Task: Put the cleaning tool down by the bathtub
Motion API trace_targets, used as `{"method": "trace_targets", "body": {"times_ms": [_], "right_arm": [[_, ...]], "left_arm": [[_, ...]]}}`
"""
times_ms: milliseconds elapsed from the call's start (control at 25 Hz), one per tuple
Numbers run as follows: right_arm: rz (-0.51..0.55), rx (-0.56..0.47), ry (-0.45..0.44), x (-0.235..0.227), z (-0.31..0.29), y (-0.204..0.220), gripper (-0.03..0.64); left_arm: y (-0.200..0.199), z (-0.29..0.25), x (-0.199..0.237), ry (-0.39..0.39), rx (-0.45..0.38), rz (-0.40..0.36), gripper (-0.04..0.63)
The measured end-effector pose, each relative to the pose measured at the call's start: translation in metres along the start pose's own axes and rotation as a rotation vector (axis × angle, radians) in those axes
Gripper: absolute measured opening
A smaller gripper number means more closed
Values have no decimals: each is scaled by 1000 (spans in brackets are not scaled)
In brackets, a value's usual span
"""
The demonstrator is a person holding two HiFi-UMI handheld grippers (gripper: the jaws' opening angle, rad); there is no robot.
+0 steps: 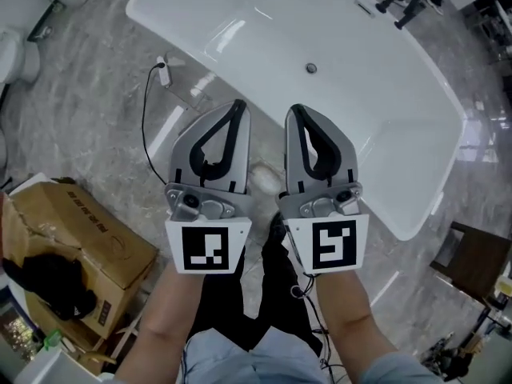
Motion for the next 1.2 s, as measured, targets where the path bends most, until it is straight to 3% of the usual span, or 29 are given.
{"method": "trace_targets", "body": {"times_ms": [280,560,760,1200], "right_arm": [[27,-96,56,-18,37,-98,14],[30,-101,62,-12,80,-148,14],[40,-129,91,-10,93,-167,14],[71,-185,145,-8,98,-189,12]], "left_arm": [[-100,14,10,-20,-55,-43,15],[-171,34,9,-10,-122,-68,15],[-191,44,9,-5,-145,-47,15],[-196,48,13,5,-156,-16,15]]}}
Point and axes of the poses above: the fingertips, and each gripper's own axes: z backward along the fingers, x to its left, y out of its underside, the point moved 8 cm from there along z, backward along the fingers, and after that the axes turned 9 degrees about x, right-handed, at the moved point
